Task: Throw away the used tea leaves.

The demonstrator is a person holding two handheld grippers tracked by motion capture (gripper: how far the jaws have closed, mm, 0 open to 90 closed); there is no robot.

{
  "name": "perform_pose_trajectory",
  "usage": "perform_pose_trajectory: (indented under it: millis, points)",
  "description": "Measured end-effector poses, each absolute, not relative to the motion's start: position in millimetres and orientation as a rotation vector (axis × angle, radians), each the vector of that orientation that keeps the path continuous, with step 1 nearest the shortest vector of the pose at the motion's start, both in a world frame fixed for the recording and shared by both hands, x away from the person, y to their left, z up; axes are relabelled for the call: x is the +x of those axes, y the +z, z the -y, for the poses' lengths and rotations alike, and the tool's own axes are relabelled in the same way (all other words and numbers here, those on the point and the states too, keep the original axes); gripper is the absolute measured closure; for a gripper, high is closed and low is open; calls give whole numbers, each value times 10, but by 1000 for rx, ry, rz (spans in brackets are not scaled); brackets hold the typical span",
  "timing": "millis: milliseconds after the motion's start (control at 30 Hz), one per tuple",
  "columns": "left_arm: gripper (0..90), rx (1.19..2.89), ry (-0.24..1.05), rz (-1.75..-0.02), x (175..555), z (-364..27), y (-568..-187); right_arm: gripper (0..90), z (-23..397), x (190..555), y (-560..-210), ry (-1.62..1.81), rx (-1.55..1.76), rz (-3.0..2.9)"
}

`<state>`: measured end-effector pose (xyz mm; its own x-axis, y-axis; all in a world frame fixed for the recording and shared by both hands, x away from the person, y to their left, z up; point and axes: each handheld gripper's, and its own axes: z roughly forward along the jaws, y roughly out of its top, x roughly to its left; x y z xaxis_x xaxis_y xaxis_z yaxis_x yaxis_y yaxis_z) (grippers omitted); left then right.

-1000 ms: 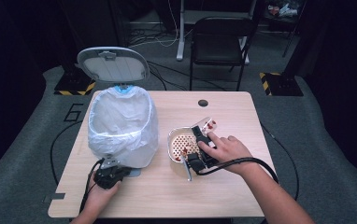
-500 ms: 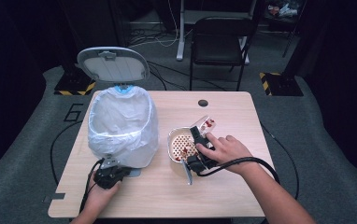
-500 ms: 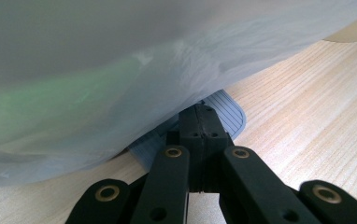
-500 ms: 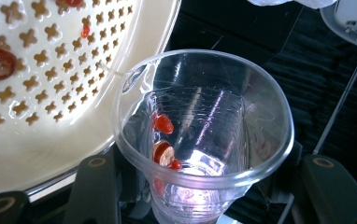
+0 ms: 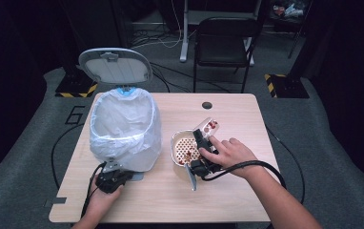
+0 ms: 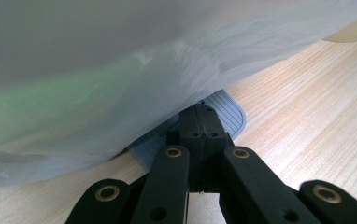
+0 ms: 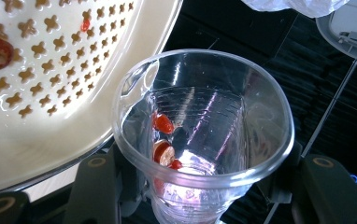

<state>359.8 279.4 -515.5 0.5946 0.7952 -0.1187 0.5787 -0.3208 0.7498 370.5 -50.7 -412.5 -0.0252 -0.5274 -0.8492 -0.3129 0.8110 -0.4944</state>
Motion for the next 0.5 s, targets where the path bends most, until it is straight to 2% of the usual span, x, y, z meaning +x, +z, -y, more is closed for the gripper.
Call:
perform_pose_trajectory:
  millis: [500]
  points:
    - [900,2027,346,-1086,3599,-2794,-5158,444,488,3713,-4129,-200,-715,-1640]
